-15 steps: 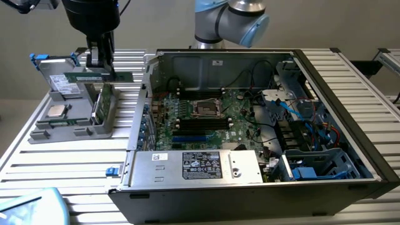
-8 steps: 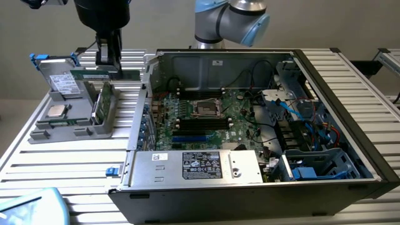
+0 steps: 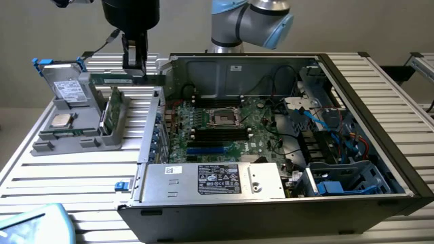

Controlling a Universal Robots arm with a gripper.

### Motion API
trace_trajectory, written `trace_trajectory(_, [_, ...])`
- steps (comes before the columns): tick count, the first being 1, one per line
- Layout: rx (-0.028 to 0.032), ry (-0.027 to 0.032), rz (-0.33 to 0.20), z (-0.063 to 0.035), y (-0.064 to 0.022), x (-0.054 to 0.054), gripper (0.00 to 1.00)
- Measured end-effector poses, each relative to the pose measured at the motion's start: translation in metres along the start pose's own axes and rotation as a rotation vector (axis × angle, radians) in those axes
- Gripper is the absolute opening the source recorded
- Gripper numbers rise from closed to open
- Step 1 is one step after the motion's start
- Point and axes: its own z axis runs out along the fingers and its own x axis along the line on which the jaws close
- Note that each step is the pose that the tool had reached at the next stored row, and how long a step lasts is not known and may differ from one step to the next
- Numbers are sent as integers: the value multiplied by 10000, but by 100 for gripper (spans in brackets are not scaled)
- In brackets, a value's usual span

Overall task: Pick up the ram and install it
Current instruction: 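Pick up the ram and move it above insertion slot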

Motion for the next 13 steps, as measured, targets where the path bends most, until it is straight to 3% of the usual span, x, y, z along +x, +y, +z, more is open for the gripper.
trace_trajectory(13, [-1,-6,-2,-113,-558,94,14])
